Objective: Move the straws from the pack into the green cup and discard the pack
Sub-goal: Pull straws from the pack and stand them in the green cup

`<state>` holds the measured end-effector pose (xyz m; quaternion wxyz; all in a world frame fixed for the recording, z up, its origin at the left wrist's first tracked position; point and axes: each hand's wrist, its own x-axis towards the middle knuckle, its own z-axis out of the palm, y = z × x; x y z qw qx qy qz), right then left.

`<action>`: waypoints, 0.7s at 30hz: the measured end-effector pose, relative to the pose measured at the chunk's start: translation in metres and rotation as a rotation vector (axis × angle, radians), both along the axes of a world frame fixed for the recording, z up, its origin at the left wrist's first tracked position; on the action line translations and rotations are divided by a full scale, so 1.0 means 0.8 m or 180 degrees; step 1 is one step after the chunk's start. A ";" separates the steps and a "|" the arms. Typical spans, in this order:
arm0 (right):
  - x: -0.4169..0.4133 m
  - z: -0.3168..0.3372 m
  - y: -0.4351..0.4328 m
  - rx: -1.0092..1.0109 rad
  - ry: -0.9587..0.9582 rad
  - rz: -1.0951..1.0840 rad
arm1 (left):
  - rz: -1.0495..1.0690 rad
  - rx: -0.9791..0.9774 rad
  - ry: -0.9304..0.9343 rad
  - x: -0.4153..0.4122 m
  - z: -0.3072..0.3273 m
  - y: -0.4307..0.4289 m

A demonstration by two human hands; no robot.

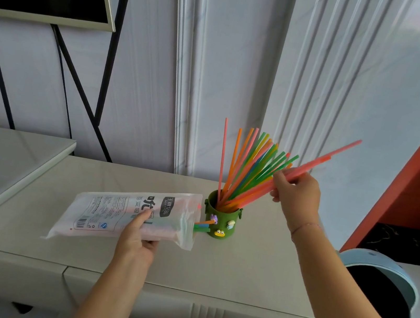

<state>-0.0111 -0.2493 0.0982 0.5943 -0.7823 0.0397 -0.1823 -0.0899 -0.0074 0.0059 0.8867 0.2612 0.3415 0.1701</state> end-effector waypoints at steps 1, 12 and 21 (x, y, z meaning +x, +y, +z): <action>0.002 -0.003 0.006 -0.0064 0.0032 0.0051 | -0.0004 -0.0020 -0.0009 0.001 0.000 0.000; 0.019 -0.022 0.037 -0.0614 0.0514 0.0622 | 0.0014 -0.0105 -0.0040 0.004 -0.004 0.005; 0.016 -0.039 0.022 0.0597 0.0771 0.0513 | 0.0029 -0.0049 -0.0008 0.005 -0.013 -0.001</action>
